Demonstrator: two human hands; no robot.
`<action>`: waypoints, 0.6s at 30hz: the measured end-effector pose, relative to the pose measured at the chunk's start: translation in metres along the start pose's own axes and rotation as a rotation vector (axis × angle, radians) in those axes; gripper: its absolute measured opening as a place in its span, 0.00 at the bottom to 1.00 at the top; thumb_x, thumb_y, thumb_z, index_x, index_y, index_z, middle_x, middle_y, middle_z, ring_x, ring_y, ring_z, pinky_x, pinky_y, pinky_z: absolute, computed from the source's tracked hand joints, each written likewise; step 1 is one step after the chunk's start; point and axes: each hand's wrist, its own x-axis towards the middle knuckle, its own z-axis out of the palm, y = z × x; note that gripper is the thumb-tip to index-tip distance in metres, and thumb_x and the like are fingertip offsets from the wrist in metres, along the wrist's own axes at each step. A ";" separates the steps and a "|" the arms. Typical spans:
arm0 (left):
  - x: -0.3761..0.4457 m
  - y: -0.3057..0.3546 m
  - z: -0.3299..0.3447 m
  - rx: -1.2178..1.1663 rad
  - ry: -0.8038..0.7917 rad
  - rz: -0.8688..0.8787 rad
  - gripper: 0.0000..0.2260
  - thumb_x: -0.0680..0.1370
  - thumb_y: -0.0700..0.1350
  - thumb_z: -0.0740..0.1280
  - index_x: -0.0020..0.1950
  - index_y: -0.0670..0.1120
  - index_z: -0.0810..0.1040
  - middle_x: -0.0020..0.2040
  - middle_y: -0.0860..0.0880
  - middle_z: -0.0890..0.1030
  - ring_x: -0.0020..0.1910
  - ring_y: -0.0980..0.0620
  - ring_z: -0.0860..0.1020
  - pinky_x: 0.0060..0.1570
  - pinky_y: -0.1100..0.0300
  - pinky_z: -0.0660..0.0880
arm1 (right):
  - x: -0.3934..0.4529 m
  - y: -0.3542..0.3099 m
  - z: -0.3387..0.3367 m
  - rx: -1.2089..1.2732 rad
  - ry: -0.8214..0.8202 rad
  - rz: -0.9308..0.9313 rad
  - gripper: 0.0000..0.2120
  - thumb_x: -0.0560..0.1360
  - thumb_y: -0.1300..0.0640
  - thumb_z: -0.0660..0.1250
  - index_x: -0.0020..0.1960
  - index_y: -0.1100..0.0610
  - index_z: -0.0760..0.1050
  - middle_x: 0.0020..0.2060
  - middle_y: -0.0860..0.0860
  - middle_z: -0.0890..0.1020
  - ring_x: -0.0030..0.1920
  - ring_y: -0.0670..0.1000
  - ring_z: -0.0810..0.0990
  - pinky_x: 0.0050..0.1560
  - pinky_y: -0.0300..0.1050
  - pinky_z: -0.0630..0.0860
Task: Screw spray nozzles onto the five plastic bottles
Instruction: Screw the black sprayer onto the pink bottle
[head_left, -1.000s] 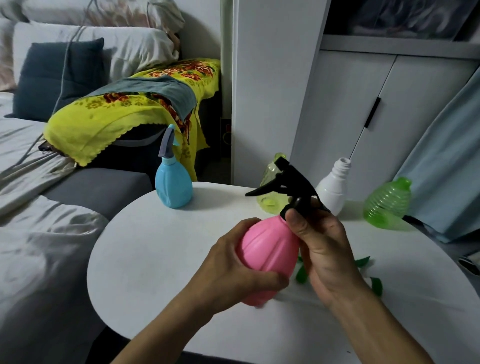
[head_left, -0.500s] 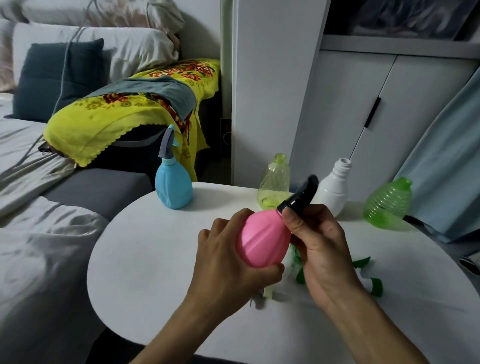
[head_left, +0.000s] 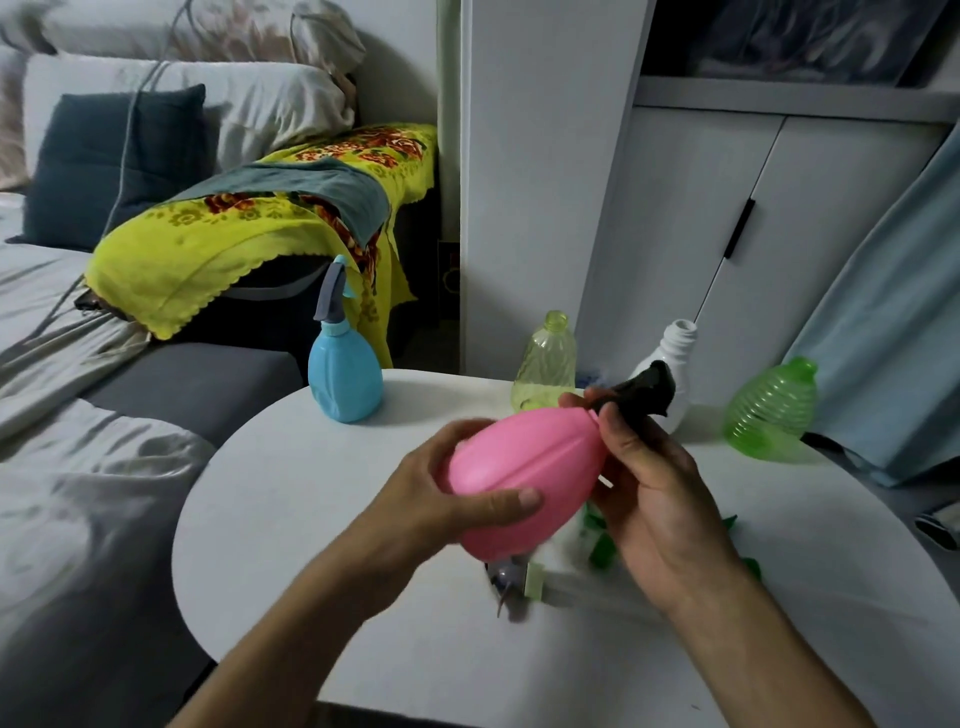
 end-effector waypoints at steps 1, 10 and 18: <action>-0.002 -0.001 0.004 0.069 -0.007 0.006 0.35 0.53 0.61 0.82 0.58 0.67 0.73 0.60 0.55 0.75 0.54 0.51 0.79 0.43 0.59 0.82 | 0.000 0.001 0.000 -0.014 -0.003 0.003 0.14 0.65 0.50 0.75 0.48 0.53 0.85 0.54 0.55 0.86 0.56 0.53 0.84 0.53 0.50 0.80; -0.013 -0.013 0.039 0.231 0.222 0.204 0.41 0.58 0.75 0.70 0.68 0.69 0.61 0.66 0.62 0.68 0.58 0.60 0.74 0.39 0.73 0.76 | 0.007 -0.009 -0.015 0.084 0.000 0.101 0.18 0.69 0.49 0.72 0.55 0.56 0.81 0.55 0.55 0.85 0.55 0.54 0.84 0.50 0.51 0.81; -0.011 -0.008 0.034 0.513 0.276 0.217 0.41 0.52 0.79 0.67 0.61 0.69 0.60 0.51 0.68 0.70 0.46 0.60 0.79 0.37 0.68 0.81 | 0.005 -0.010 -0.014 0.048 -0.073 0.004 0.12 0.73 0.51 0.70 0.54 0.54 0.82 0.58 0.55 0.84 0.57 0.52 0.83 0.48 0.45 0.80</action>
